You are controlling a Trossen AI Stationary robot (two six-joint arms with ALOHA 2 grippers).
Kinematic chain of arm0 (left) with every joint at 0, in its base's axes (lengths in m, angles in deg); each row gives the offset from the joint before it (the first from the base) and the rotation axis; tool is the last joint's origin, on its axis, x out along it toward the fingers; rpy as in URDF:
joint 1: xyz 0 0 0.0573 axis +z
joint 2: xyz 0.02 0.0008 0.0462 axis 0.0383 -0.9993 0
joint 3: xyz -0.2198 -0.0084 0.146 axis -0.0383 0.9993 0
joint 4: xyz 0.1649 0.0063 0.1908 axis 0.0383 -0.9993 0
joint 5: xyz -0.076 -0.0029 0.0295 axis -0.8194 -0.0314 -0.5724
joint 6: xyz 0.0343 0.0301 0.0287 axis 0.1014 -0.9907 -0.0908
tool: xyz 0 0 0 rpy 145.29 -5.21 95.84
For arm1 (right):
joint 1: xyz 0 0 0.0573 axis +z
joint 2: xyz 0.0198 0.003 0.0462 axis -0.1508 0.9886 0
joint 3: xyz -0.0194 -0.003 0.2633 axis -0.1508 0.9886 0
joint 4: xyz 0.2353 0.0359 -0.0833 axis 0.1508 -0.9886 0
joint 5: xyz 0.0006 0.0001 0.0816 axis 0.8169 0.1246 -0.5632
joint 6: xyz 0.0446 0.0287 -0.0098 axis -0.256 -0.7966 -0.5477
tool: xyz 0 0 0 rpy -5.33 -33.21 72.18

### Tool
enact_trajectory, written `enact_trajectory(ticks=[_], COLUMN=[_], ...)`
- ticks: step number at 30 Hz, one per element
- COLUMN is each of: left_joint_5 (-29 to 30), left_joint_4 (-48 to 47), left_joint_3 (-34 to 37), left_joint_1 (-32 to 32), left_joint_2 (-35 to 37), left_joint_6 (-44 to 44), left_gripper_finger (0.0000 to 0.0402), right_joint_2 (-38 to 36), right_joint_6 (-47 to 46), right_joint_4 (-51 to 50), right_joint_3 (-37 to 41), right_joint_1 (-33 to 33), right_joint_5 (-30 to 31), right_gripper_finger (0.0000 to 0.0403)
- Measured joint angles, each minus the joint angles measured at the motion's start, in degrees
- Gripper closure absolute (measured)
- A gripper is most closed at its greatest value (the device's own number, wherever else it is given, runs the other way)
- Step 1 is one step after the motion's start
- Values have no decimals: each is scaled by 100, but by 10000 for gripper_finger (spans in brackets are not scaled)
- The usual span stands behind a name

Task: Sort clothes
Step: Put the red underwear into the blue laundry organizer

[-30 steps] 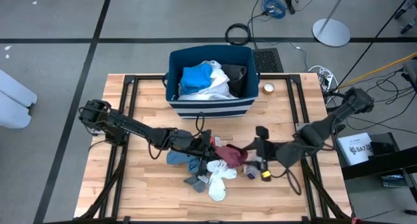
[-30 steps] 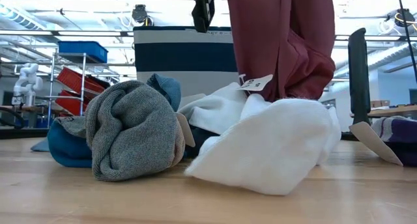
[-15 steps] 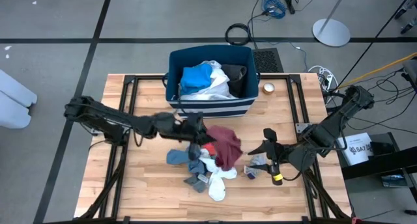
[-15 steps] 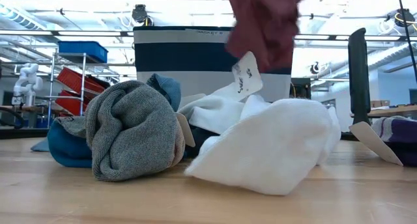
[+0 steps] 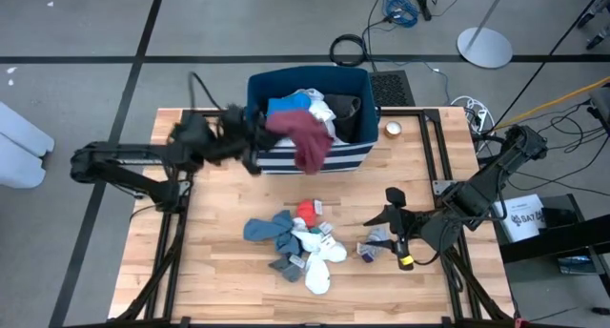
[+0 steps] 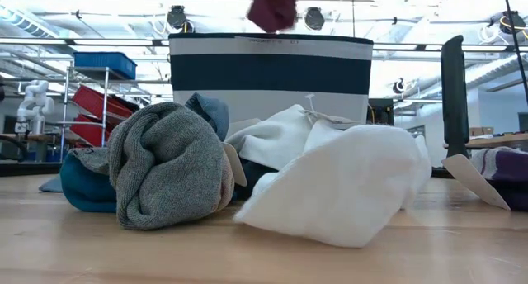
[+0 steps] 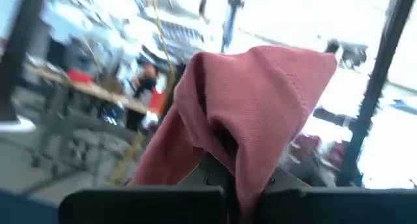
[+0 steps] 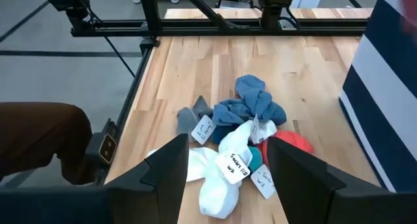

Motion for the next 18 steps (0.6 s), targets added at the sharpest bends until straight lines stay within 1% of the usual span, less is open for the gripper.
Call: enact_trajectory(ticks=[3, 7, 10, 14, 18], left_joint_5=[-77, -133, -256, -453, -552], left_joint_4=[-312, -1202, -1899, -2399, -3049], left_joint_3=[-418, -1017, -1326, -1351, -1351], left_joint_1=[466, 1140, 1658, 2197, 2496], left_joint_2=[28, -50, -167, -334, -545], left_joint_6=[-13, -41, -41, 12, 13], left_gripper_finger=[399, 399, 399, 399, 399], right_joint_2=[2, 2, 2, 2, 2], right_joint_6=[36, 38, 38, 38, 38], right_joint_4=[-11, -26, -25, -26, -31], right_joint_3=[0, 0, 0, 0, 0], right_joint_1=[0, 0, -2, -2, -2], right_joint_5=[63, 151, 153, 151, 151], right_gripper_finger=[209, 209, 209, 209, 209])
